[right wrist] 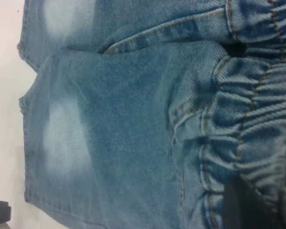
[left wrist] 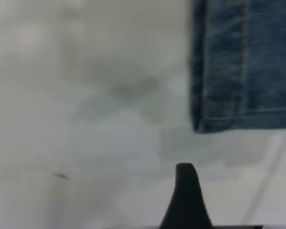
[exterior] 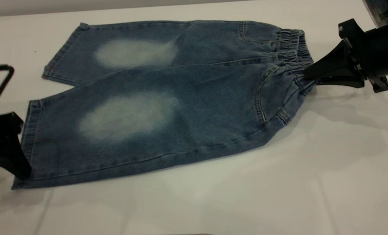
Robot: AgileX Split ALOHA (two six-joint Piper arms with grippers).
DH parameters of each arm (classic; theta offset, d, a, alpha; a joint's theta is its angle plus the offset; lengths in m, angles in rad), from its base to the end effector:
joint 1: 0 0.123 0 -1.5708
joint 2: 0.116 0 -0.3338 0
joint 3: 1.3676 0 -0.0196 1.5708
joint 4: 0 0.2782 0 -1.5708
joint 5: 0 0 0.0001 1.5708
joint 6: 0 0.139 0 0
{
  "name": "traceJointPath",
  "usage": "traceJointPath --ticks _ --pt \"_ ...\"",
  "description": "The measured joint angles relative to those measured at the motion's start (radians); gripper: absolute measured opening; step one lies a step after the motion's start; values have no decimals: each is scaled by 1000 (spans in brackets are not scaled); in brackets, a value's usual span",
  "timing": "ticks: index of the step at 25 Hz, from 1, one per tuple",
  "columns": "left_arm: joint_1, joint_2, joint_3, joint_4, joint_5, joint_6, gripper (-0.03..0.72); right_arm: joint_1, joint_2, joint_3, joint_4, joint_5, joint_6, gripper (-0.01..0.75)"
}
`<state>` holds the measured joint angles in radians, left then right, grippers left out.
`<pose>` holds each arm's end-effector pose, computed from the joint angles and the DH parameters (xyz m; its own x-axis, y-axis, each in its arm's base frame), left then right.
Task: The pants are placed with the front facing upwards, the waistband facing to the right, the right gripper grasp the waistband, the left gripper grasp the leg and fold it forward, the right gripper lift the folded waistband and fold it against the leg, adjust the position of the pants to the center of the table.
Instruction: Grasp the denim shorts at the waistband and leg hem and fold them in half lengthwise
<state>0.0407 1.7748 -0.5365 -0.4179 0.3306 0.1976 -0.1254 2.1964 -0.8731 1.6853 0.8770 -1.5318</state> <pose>0.2526 -0.0081 0.0569 -0.9677 -0.2365 -0.0872 -0.2218 0.9633 -0.1512 0.3864 0.0584 0.0329 -0.9200 0.2560 -0.2968 -0.0668 0.6438 0.7623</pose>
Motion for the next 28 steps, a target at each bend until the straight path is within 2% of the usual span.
traceJointPath --ticks 13,24,28 --pt "0 96 -1 -25 -138 3 496 0 0 0 -2 -2 0 37" --pt "0 138 -6 -27 -157 2 494 0 0 0 -3 -4 0 37" --pt "0 141 -18 -27 -151 12 436 0 0 0 -3 -4 0 37"
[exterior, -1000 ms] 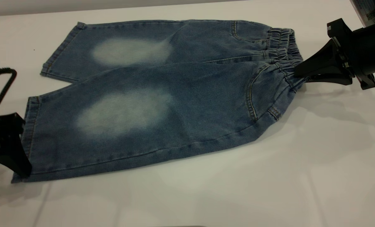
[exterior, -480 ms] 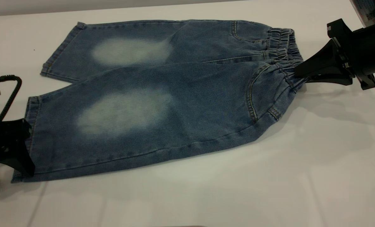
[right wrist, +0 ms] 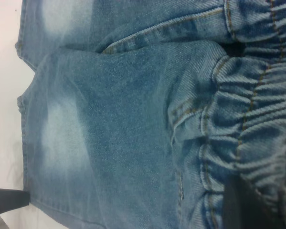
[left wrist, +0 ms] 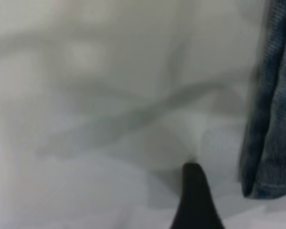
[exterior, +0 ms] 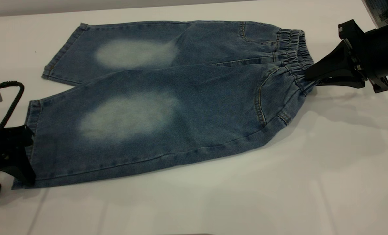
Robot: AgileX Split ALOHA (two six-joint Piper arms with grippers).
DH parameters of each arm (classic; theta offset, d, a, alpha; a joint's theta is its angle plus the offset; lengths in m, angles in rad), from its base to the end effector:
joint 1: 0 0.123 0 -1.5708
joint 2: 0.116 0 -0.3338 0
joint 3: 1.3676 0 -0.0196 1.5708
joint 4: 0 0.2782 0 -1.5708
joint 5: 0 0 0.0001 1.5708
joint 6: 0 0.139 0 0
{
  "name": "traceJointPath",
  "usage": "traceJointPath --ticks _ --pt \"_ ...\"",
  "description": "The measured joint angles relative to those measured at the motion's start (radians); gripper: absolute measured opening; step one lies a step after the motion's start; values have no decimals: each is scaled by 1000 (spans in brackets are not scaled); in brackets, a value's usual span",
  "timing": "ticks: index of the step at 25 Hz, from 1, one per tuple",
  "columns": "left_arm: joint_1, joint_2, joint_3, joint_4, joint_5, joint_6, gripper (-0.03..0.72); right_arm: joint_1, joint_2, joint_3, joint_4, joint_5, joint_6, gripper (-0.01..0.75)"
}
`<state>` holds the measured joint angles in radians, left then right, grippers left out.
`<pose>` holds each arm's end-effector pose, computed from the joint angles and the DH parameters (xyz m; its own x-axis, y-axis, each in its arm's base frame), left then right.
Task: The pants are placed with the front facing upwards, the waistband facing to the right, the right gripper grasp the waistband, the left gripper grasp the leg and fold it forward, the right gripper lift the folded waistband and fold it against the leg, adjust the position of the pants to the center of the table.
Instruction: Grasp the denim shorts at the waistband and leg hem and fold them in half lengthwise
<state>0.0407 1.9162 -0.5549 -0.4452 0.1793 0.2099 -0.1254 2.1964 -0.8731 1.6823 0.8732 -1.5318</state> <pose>0.2674 0.0002 0.0242 -0.9574 -0.2656 -0.1134 -0.2543 0.9615 -0.1046 0.3862 0.0581 0.0324 -0.9207 0.2532 -0.2971 -0.0671 0.6470 0.7595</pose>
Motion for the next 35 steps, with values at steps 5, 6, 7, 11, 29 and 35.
traceJointPath --ticks 5,6,7,11,29,35 --pt "0 13 -38 0 11 59 197 0 0 0 0 0 -1 37" --pt "0 17 -48 0 20 78 152 0 0 0 -1 0 -1 37" --pt "0 20 -58 0 30 96 101 0 0 0 -2 0 -1 37" --pt "0 23 -96 0 100 139 44 0 0 0 -3 2 -1 37" --pt "-24 -548 -135 4 393 146 44 0 -282 196 -2 -10 27 38" --pt "-24 -676 -134 16 415 134 44 0 -413 291 11 -50 27 38"
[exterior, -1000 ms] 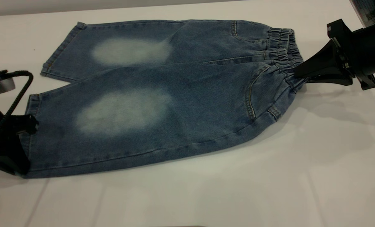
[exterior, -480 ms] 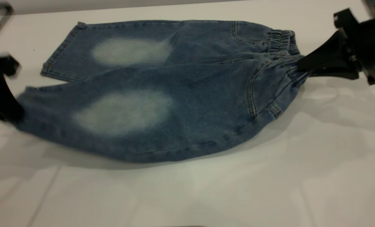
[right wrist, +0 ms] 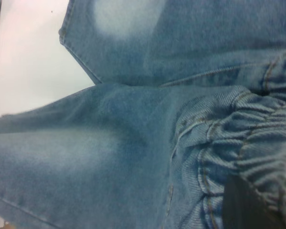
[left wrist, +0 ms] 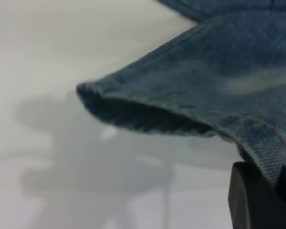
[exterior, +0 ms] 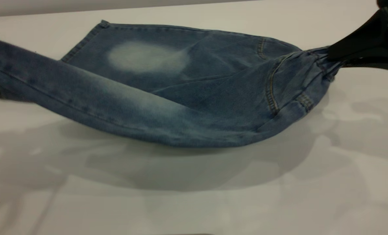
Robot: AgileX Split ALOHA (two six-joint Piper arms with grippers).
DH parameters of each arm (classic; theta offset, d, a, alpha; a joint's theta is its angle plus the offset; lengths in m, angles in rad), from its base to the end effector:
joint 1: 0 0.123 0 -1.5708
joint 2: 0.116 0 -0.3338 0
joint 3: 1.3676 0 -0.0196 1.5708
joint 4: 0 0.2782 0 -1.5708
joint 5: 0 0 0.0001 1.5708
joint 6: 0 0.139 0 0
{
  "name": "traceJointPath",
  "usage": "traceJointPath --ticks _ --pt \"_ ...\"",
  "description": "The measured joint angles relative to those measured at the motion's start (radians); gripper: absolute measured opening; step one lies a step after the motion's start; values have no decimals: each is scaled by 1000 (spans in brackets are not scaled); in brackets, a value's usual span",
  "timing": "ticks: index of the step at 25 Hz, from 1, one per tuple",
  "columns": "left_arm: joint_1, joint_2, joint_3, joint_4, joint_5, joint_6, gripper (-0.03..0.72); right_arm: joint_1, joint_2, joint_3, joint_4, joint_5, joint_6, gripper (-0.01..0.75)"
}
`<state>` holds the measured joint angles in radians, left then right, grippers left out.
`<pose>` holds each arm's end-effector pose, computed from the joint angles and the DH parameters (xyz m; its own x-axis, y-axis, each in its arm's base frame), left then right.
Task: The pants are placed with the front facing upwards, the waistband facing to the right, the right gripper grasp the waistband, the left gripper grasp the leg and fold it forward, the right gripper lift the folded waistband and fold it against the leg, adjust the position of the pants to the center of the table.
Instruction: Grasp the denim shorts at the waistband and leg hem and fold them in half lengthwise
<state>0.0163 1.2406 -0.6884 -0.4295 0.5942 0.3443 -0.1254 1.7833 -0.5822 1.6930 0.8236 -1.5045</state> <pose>0.2581 -0.0282 0.2270 -0.8516 -0.0318 -0.5231 0.0913 0.9739 -0.2078 0.3111 0.0629 0.1187 -0.8774 0.2782 -0.3909 -0.1051 0.6835 0.7224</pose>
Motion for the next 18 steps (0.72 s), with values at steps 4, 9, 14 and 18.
traceJointPath --ticks 4,9,14,18 --pt "0 34 -3 15 -24 -2 44 0 -2 -5 4 -10 0 38" --pt "0 187 -105 18 -54 15 44 0 43 -40 37 -60 0 38" --pt "0 394 -284 18 -61 57 44 0 124 -118 72 -96 0 38" --pt "0 541 -452 18 -58 83 44 0 192 -200 81 -96 20 38"
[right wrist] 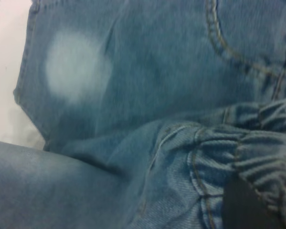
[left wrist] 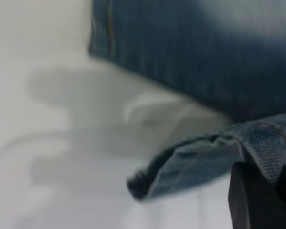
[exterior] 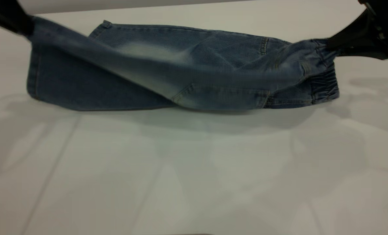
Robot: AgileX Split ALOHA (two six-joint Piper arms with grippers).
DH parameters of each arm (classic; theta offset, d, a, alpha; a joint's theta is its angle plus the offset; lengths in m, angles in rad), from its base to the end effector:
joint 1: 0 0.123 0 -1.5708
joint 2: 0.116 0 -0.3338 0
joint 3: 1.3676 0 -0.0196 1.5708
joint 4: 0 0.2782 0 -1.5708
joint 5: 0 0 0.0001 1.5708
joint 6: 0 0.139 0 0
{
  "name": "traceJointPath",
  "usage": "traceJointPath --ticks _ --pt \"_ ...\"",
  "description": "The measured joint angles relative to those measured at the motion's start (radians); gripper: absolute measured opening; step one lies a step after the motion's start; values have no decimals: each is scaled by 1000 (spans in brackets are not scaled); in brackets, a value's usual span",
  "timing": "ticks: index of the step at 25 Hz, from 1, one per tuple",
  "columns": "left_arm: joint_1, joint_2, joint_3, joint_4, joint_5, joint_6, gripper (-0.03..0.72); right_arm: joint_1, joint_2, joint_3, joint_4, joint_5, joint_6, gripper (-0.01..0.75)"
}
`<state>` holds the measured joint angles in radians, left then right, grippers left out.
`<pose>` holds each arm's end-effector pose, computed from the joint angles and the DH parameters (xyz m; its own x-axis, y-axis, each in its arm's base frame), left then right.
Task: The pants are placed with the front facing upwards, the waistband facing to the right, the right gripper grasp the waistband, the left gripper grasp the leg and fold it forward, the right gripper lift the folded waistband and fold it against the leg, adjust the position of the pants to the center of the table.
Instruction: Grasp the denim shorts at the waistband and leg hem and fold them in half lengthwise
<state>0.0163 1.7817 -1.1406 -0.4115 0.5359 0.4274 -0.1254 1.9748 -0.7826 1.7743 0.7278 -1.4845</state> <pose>0.4218 -0.0216 0.1912 -0.8606 0.0529 -0.5065 0.1444 0.9791 -0.1431 0.3800 0.0434 0.0887 -0.8459 0.3731 -0.3812 0.0017 0.7165 0.6976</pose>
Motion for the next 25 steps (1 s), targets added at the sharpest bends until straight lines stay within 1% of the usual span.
traceJointPath --ticks 7,11,16,20,25 --pt "-3 210 -274 0 33 67 44 0 79 -124 21 -14 5 38" --pt "-21 305 -389 1 32 112 44 0 108 -182 22 -35 3 38" --pt "-56 406 -497 1 11 176 44 0 129 -239 22 -88 -6 38" --pt "-65 463 -577 1 -20 193 44 0 130 -290 22 -116 -23 38" --pt "-68 507 -598 1 -48 196 44 0 130 -313 23 -164 -54 41"
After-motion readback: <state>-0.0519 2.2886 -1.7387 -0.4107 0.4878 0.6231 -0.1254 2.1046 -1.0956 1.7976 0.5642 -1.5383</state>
